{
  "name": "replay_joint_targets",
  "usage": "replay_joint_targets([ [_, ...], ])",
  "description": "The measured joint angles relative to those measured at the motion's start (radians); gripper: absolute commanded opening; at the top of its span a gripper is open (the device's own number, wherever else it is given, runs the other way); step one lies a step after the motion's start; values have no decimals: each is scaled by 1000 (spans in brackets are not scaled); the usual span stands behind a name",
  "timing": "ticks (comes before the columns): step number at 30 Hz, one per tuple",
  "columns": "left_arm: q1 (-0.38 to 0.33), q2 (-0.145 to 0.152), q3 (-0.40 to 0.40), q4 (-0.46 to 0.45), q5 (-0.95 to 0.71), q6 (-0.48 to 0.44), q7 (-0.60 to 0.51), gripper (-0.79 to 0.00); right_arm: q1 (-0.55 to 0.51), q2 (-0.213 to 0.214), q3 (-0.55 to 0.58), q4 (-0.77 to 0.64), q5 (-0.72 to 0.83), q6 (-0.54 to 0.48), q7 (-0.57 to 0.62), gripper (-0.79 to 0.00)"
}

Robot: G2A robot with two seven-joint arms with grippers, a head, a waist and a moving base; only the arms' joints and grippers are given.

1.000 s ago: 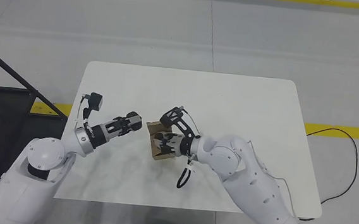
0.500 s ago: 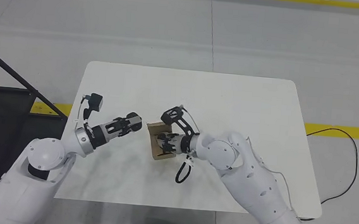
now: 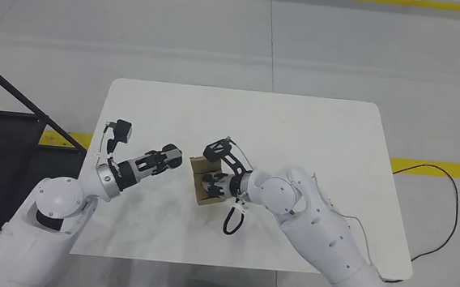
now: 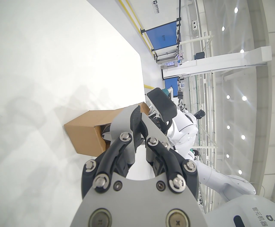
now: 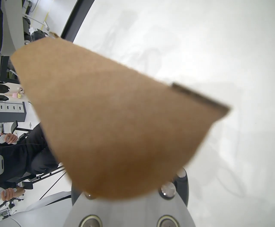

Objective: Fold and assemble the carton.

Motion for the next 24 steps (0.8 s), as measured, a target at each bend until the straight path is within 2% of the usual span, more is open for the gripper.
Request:
replay_joint_targets([
  [24,1,-5,-8,0,-1,-3,-6,-785,34,-18,-20,56,5,9,42,-785],
])
